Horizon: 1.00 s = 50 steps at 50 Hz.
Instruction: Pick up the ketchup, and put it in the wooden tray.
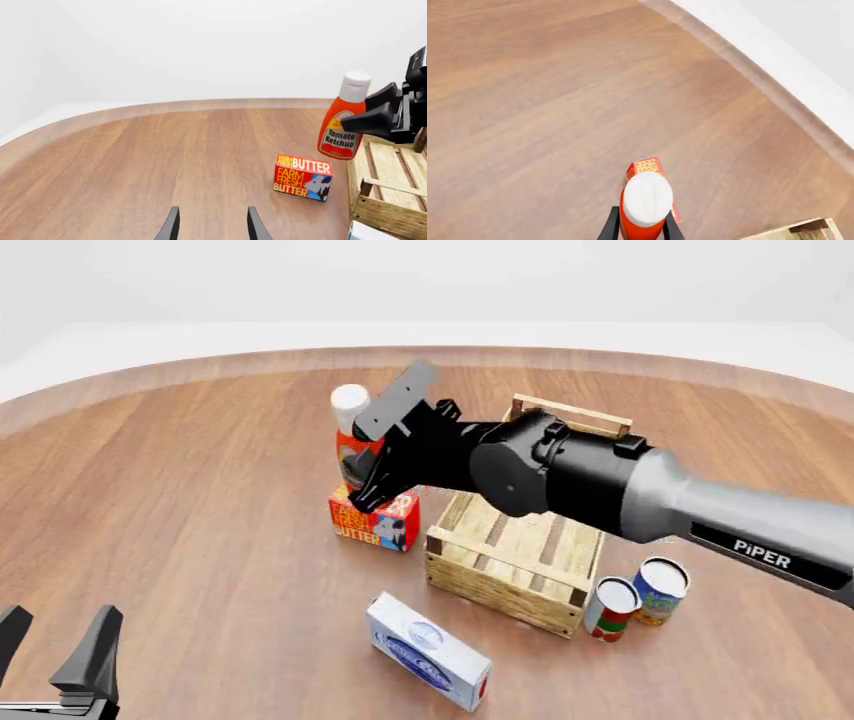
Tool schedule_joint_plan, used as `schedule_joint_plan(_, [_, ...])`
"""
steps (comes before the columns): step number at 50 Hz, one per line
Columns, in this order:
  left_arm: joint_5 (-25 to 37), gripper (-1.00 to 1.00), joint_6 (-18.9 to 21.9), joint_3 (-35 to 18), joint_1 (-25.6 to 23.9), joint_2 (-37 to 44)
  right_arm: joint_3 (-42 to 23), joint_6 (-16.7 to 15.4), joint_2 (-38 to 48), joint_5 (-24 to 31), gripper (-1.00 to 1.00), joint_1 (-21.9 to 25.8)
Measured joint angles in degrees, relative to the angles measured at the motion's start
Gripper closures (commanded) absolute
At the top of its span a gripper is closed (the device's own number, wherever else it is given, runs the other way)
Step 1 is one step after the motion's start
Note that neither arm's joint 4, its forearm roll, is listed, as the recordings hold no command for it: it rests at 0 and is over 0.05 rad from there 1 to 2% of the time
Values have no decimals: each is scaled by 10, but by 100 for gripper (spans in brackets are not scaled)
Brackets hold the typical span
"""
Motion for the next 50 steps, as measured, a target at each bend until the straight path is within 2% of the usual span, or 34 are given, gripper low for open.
schedule_joint_plan(14, [0,-100,0,0,0,0,-7,-18,-20,22,100,-103])
schedule_joint_plan(27, [0,-100,0,0,0,0,19,-15,-23,7,100,-191])
schedule_joint_plan(39, [0,-100,0,0,0,0,42,-8,3,-34,100,-262])
schedule_joint_plan(50, [0,-100,0,0,0,0,69,0,37,-92,100,-303])
